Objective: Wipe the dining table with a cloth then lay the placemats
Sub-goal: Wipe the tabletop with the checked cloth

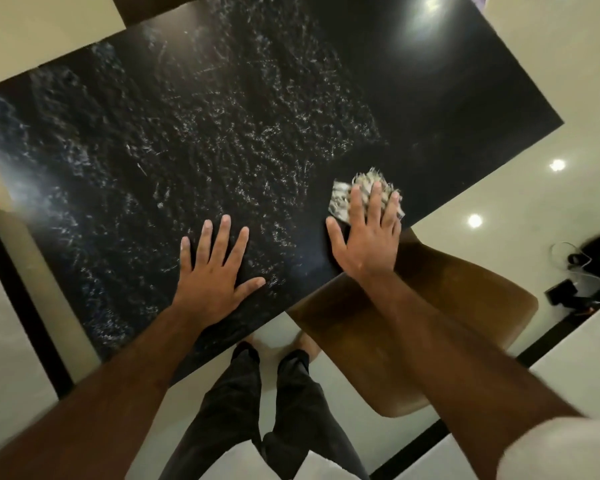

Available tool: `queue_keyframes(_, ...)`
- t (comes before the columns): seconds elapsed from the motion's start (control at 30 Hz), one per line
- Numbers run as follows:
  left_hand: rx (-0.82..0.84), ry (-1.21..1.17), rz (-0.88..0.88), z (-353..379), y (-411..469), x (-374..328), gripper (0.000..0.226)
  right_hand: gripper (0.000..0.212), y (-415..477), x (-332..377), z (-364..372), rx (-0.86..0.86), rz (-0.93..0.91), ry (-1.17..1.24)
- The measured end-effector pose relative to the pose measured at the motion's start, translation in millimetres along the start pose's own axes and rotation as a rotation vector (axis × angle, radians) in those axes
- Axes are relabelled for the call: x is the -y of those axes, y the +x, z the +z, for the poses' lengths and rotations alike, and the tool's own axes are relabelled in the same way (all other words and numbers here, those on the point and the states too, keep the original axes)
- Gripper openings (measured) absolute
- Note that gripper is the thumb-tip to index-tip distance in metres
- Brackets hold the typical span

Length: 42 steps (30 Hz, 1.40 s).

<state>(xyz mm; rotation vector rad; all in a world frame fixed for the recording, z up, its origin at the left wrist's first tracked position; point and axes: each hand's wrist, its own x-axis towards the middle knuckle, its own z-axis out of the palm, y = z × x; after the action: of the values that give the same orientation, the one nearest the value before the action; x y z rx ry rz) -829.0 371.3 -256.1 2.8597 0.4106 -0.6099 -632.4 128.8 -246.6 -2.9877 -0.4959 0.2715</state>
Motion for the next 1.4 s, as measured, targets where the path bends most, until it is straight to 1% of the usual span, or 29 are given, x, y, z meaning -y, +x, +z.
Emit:
queue_keyframes(0.07,-0.012,-0.008,0.000,1.9,1.0,0.4,0.104,0.090,17.8,19.6,0.9,0.001,0.003,0.020)
queue_keyframes(0.17,-0.020,-0.020,-0.006,4.9,0.9,0.2,0.104,0.092,14.1,54.1,10.5,0.003,-0.114,0.017)
queue_keyframes(0.3,-0.019,-0.045,0.011,2.4,-2.1,4.3,0.105,0.091,-45.1,81.6,26.4,0.017,-0.361,0.004)
queue_keyframes(0.37,-0.010,-0.045,0.031,-2.7,-5.2,8.7,0.109,0.089,-79.6,77.2,31.1,0.038,-0.404,0.009)
queue_keyframes(0.47,0.021,-0.034,0.002,-8.0,-12.8,17.3,0.121,0.086,-110.2,56.1,32.6,0.064,-0.376,-0.016)
queue_keyframes(0.53,0.051,-0.035,-0.024,-10.3,-19.2,21.8,0.125,0.084,-110.3,42.9,28.3,0.063,-0.327,-0.038)
queue_keyframes(0.67,0.072,-0.024,-0.031,-12.7,-24.0,22.4,0.124,0.081,-70.9,42.0,16.1,-0.001,-0.139,-0.037)
queue_keyframes(0.73,0.075,-0.026,-0.034,-12.9,-22.9,21.7,0.124,0.082,-47.4,55.5,12.8,-0.020,-0.098,-0.027)
queue_keyframes(0.83,0.067,-0.044,-0.028,-11.8,-23.6,22.7,0.125,0.084,-38.0,82.3,18.0,-0.029,-0.149,-0.022)
queue_keyframes(0.97,0.048,-0.042,0.000,-10.8,-31.2,29.8,0.131,0.087,-80.2,116.0,34.5,0.037,-0.346,-0.006)
queue_keyframes(1.07,0.062,-0.030,-0.009,-11.6,-40.3,38.6,0.141,0.088,-127.5,114.4,45.4,0.086,-0.467,0.002)
queue_keyframes(1.13,0.086,-0.043,-0.027,-10.9,-46.5,44.0,0.147,0.086,-149.7,98.5,48.9,0.095,-0.496,0.004)
queue_keyframes(1.2,0.107,-0.058,-0.046,-10.5,-48.5,47.9,0.150,0.085,-153.6,80.7,46.8,0.098,-0.470,-0.015)
queue_keyframes(1.27,0.115,-0.055,-0.050,-10.0,-47.1,49.1,0.152,0.085,-141.5,67.2,41.0,0.092,-0.388,-0.034)
queue_keyframes(1.4,0.129,-0.058,-0.053,-9.0,-43.9,48.6,0.153,0.079,-98.2,70.9,30.0,0.034,-0.228,-0.010)
